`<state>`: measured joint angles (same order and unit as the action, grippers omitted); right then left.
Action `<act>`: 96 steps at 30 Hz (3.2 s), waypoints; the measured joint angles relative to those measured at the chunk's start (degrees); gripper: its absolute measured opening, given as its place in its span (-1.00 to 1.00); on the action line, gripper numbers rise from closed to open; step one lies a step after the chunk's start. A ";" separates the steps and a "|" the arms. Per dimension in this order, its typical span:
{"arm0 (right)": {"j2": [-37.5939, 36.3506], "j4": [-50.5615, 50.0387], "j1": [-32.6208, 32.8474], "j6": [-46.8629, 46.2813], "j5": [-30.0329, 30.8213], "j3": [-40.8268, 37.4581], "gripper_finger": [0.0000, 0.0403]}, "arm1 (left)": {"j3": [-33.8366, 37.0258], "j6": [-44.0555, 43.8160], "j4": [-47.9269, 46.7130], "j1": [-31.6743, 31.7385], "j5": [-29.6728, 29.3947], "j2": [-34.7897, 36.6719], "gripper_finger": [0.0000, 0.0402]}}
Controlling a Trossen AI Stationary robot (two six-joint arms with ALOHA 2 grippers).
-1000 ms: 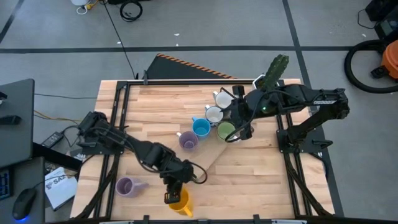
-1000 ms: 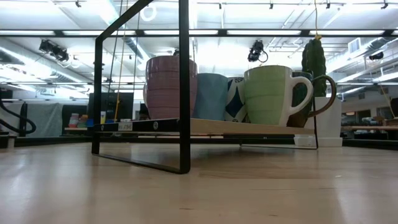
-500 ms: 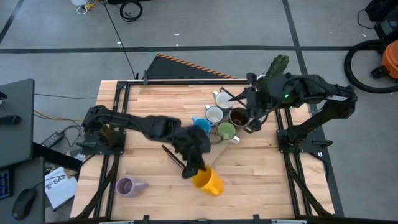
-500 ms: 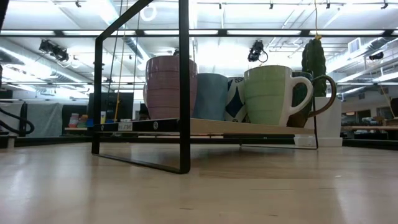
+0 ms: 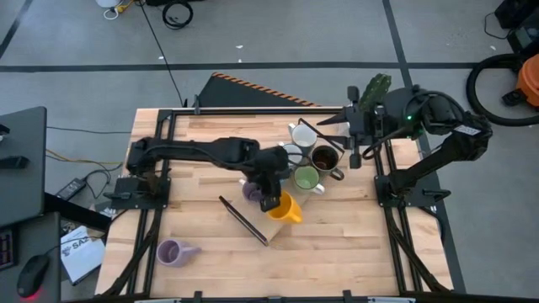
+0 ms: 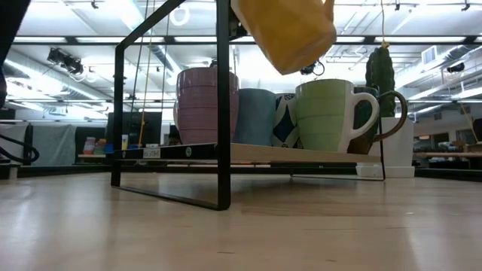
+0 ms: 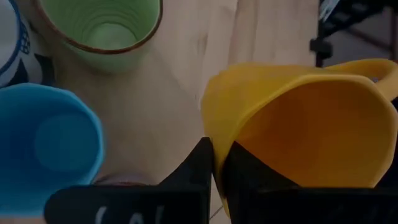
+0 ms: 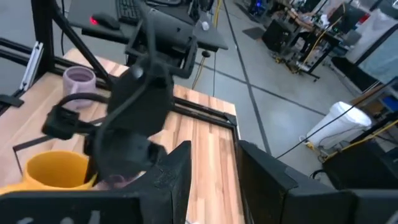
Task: Place coffee mugs
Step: Put the yellow mug on the shelf, then put the purple mug on the shelf
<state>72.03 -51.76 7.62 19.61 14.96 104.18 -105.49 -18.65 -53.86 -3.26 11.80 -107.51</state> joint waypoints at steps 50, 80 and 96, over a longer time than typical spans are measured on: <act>0.04 1.07 0.05 1.15 -2.75 -1.25 -0.33 | -21.67 8.80 -17.52 1.99 -14.65 -20.01 -0.28; -3.60 -4.06 0.07 -4.71 -3.00 -1.22 -0.33 | -28.15 -8.56 -36.11 -23.22 -36.44 -6.91 -0.23; -3.48 -4.12 0.15 -7.46 -12.92 -1.22 -0.33 | -13.96 -48.88 -36.26 -40.35 -37.06 -4.02 -0.23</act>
<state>68.55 -55.88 7.77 12.14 2.04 102.96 -119.45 -67.53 -90.13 -43.61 -25.27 -111.53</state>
